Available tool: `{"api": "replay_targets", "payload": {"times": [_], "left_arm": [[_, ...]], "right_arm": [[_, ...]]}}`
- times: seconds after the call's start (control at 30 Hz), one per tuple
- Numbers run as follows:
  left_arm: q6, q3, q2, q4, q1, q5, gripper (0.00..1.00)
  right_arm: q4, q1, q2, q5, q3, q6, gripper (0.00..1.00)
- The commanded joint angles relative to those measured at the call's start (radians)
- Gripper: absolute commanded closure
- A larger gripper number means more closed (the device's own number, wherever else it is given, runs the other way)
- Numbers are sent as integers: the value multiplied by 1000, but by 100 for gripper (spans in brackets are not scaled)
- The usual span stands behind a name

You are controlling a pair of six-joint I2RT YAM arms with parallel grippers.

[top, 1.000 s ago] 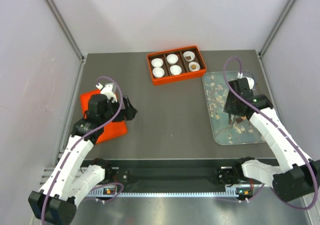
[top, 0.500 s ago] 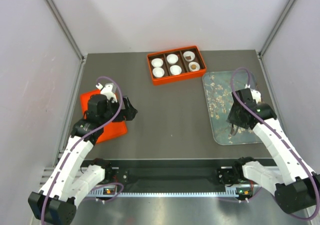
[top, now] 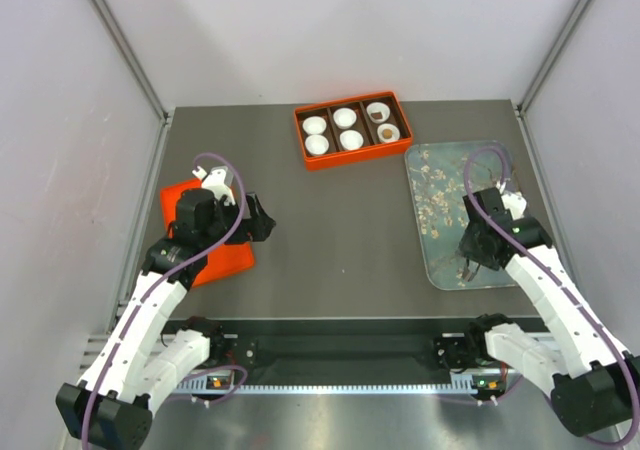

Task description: Pack the chocolate

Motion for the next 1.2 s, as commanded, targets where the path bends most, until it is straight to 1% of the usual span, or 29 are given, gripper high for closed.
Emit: {"api": "replay_targets", "payload": {"times": [0.0, 0.43, 0.6, 0.7, 0.97, 1.17], "left_arm": [[10, -1, -18, 31, -6, 5, 2], [10, -1, -7, 30, -6, 0, 2], [10, -1, -3, 28, -6, 0, 2], [10, -1, 0, 28, -6, -3, 2], [10, 0, 3, 28, -6, -3, 2], [10, 0, 2, 27, -4, -5, 2]], "right_arm": [[3, -14, -21, 21, -16, 25, 54], [104, -19, -49, 4, -93, 44, 53], [140, -18, -39, -11, -101, 22, 56], [158, -18, -41, -26, -101, 18, 59], [144, -18, -29, -51, -27, -18, 68], [141, -18, 17, -60, 53, -54, 69]]}}
